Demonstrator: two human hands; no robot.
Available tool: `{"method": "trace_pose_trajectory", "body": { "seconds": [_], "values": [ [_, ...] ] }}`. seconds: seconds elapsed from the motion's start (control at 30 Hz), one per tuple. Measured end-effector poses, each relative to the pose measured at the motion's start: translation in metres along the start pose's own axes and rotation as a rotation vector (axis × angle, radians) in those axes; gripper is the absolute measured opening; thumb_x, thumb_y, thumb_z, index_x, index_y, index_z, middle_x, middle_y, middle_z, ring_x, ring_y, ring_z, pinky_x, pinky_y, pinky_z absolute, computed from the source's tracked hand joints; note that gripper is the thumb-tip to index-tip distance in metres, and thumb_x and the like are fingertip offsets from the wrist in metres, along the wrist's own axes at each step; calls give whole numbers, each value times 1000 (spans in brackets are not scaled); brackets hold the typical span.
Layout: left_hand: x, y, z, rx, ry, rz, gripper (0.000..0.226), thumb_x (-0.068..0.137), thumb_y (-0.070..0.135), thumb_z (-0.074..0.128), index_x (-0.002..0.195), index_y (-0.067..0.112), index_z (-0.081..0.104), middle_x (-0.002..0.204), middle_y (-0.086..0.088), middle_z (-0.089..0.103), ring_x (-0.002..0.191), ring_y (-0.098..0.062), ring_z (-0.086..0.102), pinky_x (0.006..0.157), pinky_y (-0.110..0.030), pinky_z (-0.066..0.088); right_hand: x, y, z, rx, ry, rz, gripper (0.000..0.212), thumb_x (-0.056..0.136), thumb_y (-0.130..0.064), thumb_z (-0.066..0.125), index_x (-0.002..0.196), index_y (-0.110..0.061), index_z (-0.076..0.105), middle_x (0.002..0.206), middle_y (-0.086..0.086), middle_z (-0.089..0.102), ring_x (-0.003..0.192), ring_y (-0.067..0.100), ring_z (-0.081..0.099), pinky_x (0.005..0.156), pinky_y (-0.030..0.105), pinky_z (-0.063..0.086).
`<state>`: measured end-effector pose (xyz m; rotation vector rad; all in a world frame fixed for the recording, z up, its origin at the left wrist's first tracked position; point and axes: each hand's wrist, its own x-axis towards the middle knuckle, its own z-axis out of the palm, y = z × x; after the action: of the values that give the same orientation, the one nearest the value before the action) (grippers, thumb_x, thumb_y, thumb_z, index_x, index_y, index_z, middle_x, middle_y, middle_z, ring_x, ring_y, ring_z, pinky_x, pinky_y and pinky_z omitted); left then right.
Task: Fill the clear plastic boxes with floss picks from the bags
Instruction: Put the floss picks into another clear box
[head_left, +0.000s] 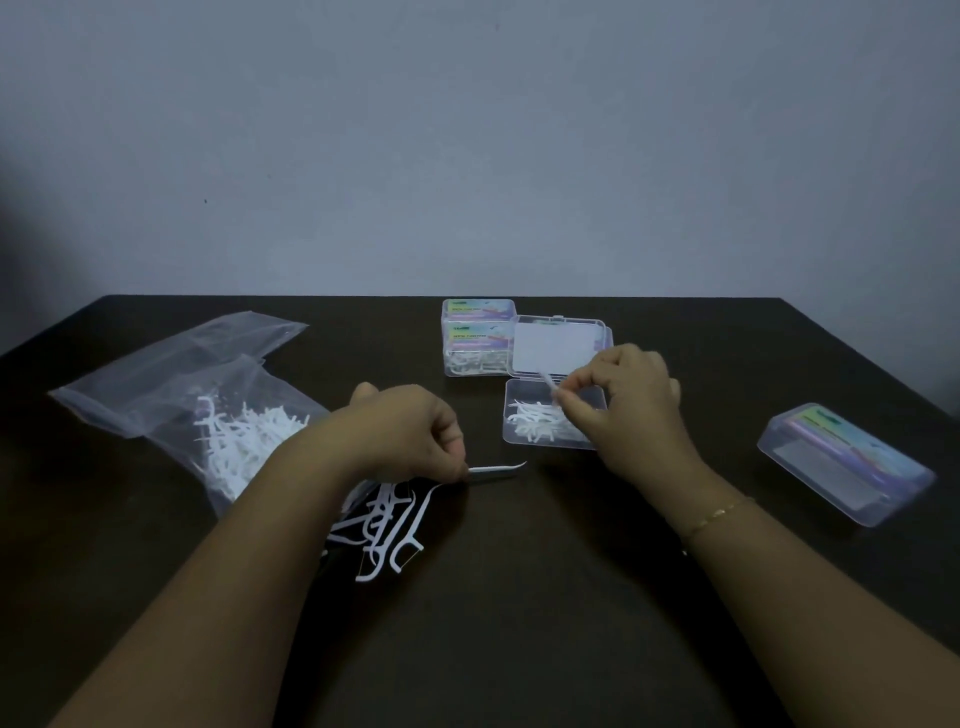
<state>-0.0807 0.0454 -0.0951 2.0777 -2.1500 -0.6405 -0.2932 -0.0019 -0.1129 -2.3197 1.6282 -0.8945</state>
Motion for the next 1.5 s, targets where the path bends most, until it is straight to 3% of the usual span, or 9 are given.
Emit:
{"method": "trace_pose_trajectory", "body": {
  "seconds": [0.17, 0.23, 0.43, 0.6, 0.77, 1.0, 1.13, 1.3, 1.5],
  "values": [
    [-5, 4, -4, -61, 128, 41, 9, 83, 37, 68, 80, 29, 66, 83, 16, 66, 92, 1, 53, 93, -30, 17, -1, 9, -3, 105, -79, 154, 37, 84, -45, 63, 116, -25, 64, 125, -3, 50, 117, 16, 43, 101, 40, 39],
    [-7, 8, -5, -100, 251, 65, 10, 84, 36, 68, 77, 29, 64, 82, 15, 66, 90, 1, 55, 93, -28, 17, -3, 8, -4, 151, -167, 168, 43, 84, -44, 65, 121, -22, 61, 125, -2, 50, 113, 16, 49, 99, 44, 45],
    [3, 22, 5, -75, 543, 114, 9, 88, 43, 62, 82, 37, 59, 90, 15, 65, 93, -4, 54, 90, -26, 18, -9, -2, -2, 165, -263, 97, 44, 87, -40, 63, 126, -21, 57, 131, -3, 45, 113, 10, 47, 93, 26, 42],
    [13, 33, 14, 122, 519, 165, 24, 94, 42, 52, 111, 36, 67, 111, 12, 67, 103, -7, 53, 89, -32, 24, -13, -6, -2, 177, -283, 67, 46, 87, -43, 61, 127, -22, 54, 130, -5, 44, 112, 8, 46, 93, 26, 43],
    [6, 19, 8, 189, 450, 178, 30, 93, 50, 45, 105, 37, 70, 118, 18, 55, 111, -5, 43, 89, -32, 20, -14, -6, -4, 131, -248, 46, 43, 87, -46, 59, 126, -27, 55, 133, -5, 44, 121, 12, 42, 104, 42, 41],
    [9, 16, 11, 276, 317, 224, 38, 97, 48, 35, 103, 38, 71, 131, 21, 48, 120, -5, 31, 87, -32, 16, -15, -7, -5, 44, -275, -5, 41, 89, -49, 54, 126, -30, 57, 136, -8, 41, 125, 11, 32, 105, 39, 32],
    [6, 21, 13, 281, 286, 245, 37, 99, 43, 32, 122, 40, 61, 131, 23, 50, 116, -5, 30, 89, -33, 19, -16, -5, -4, -54, -338, -36, 44, 90, -54, 47, 130, -36, 52, 144, -10, 32, 132, 13, 22, 102, 38, 24],
    [2, 27, 14, 231, 255, 225, 40, 99, 39, 37, 138, 47, 39, 104, 9, 42, 105, -5, 31, 93, -33, 21, -19, -6, -5, -209, -451, -93, 49, 92, -58, 40, 139, -45, 36, 152, -9, 14, 138, 18, 7, 106, 40, 16],
    [2, 24, 14, 130, 304, 217, 47, 95, 38, 47, 140, 45, 35, 118, 8, 47, 110, -8, 32, 90, -31, 19, -20, -5, -5, -238, -459, -116, 59, 89, -61, 41, 143, -50, 18, 153, -7, 8, 139, 20, 4, 107, 43, 15]
  ]
}}
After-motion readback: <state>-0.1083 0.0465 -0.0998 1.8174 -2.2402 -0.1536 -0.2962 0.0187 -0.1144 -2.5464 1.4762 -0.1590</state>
